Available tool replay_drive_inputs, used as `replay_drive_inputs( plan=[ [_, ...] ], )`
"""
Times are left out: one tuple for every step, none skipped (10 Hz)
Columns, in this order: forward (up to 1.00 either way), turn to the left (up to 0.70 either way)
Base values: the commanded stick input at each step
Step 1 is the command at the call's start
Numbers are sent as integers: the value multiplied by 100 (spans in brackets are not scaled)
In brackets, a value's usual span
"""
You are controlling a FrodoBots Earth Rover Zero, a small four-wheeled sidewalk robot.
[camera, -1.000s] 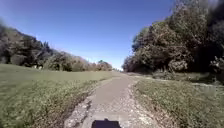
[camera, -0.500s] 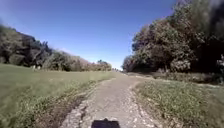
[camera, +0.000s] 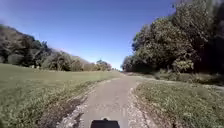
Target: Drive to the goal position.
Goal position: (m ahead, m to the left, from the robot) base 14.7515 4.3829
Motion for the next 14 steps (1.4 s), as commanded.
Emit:
replay_drive_inputs(
  plan=[
    [50,0],
    [50,0],
    [50,0],
    [50,0],
    [50,0],
    [50,0],
    [50,0],
    [50,0],
    [50,0],
    [50,0],
    [50,0],
    [50,0],
    [50,0],
    [50,0]
  ],
)
